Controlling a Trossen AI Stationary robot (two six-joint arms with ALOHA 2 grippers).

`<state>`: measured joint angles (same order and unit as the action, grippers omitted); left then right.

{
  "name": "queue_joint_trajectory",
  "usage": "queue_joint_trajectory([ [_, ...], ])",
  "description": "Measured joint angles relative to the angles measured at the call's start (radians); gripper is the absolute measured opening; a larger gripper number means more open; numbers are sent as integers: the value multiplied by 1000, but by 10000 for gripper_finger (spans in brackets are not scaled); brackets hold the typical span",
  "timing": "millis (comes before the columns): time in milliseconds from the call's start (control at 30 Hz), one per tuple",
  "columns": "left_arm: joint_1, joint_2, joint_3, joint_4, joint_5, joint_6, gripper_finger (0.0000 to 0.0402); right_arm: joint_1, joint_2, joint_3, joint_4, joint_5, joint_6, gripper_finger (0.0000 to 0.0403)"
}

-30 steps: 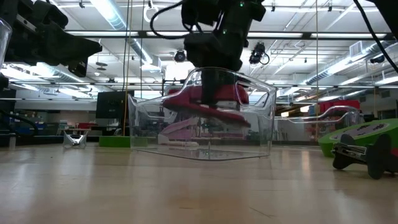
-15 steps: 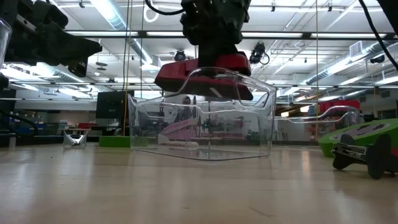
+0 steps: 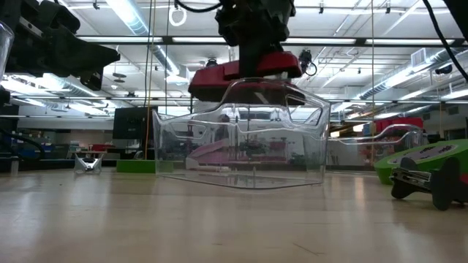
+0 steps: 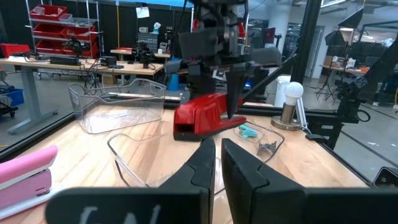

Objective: Pick and place Stapler, Stapler remover, tape
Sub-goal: Put the red stapler into the middle transparent bin

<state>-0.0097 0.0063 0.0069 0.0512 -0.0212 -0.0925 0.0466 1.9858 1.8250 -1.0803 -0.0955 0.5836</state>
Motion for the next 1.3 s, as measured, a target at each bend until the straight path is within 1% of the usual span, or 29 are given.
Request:
queue_joint_trajectory([
  [167, 0, 0, 0, 0, 0, 0, 30, -4, 0, 46, -32, 1, -1, 142],
  [400, 0, 0, 0, 0, 0, 0, 30, -19, 0, 48, -75, -1, 2, 142],
  [733, 0, 0, 0, 0, 0, 0, 30, -14, 0, 48, -72, -6, 0, 142],
  [1100, 0, 0, 0, 0, 0, 0, 30, -20, 2, 151, -114, 1, -11, 142],
  [1300, 0, 0, 0, 0, 0, 0, 30, -20, 28, 196, -144, 1, -15, 142],
])
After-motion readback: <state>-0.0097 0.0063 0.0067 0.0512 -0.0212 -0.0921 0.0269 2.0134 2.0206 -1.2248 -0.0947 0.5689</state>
